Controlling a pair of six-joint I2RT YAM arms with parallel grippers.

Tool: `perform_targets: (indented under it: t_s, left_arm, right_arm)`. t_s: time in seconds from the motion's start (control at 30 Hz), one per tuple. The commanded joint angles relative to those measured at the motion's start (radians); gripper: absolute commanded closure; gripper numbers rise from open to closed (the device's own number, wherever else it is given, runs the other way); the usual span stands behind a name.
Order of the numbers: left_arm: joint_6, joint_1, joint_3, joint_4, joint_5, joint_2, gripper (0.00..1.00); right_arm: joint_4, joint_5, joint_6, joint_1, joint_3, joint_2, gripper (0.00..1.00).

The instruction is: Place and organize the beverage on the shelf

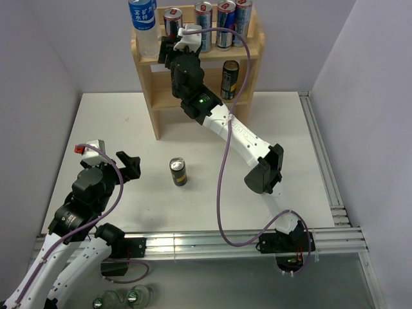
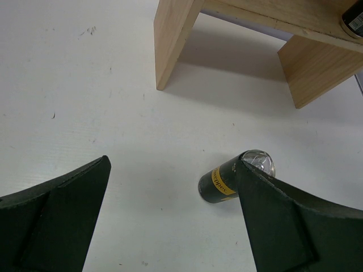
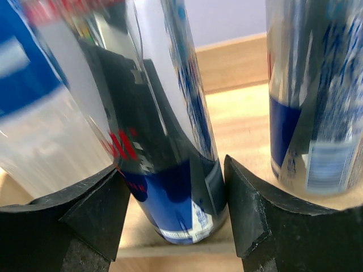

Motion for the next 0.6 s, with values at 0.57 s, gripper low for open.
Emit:
perform_targets:
  t_s: [0.57]
  left_arm:
    - [0.004, -0.003, 0.006, 0.024, 0.022, -0.007, 0.01]
  right_arm:
    - [-0.345, 0.055, 0.072, 0.042, -0.175, 0.081, 0.12]
